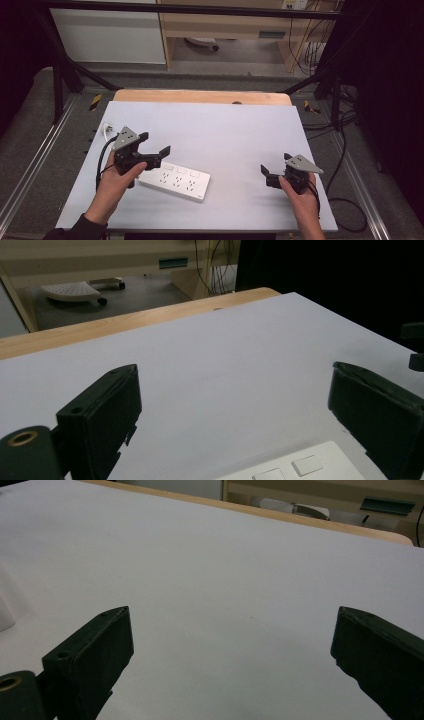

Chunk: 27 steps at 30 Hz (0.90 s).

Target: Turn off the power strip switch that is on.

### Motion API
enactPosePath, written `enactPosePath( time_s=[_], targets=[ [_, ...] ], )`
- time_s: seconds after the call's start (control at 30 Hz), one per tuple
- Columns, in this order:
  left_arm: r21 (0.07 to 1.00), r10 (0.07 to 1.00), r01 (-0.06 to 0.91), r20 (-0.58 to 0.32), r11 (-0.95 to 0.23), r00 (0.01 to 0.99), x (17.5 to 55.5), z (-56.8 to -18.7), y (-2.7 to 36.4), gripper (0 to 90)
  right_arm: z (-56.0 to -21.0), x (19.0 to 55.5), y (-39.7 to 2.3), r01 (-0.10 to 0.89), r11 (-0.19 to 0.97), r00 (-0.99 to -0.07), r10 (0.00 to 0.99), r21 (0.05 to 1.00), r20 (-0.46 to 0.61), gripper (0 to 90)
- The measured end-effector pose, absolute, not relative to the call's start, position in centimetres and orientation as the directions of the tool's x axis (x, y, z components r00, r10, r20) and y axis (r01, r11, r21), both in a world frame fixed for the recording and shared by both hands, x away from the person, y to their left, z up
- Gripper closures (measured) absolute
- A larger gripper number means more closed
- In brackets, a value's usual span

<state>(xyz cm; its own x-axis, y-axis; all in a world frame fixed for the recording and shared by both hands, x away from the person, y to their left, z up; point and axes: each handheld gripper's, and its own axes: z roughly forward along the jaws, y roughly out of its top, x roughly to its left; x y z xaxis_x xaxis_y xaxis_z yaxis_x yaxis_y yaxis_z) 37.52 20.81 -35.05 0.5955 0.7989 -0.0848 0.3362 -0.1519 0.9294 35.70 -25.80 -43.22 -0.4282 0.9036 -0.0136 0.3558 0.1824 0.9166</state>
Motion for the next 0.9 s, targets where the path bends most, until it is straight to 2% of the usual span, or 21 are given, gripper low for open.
enactPosePath(
  time_s=[0.47, 0.9],
  targets=[
    [0.925, 0.803, 0.337, -0.063, -0.176, 0.592, 37.8, -36.0, 20.6, 13.3, -43.3, 35.8, -25.8, 0.361, 0.187, -0.424, 0.905, 0.914, -0.017, 3.9],
    [0.922, 0.812, 0.349, -0.07, -0.169, 0.58, 37.9, -36.8, 20.9, 25.7, -43.3, 35.8, -25.8, 0.36, 0.194, -0.428, 0.904, 0.913, -0.023, 3.9]
  ],
)
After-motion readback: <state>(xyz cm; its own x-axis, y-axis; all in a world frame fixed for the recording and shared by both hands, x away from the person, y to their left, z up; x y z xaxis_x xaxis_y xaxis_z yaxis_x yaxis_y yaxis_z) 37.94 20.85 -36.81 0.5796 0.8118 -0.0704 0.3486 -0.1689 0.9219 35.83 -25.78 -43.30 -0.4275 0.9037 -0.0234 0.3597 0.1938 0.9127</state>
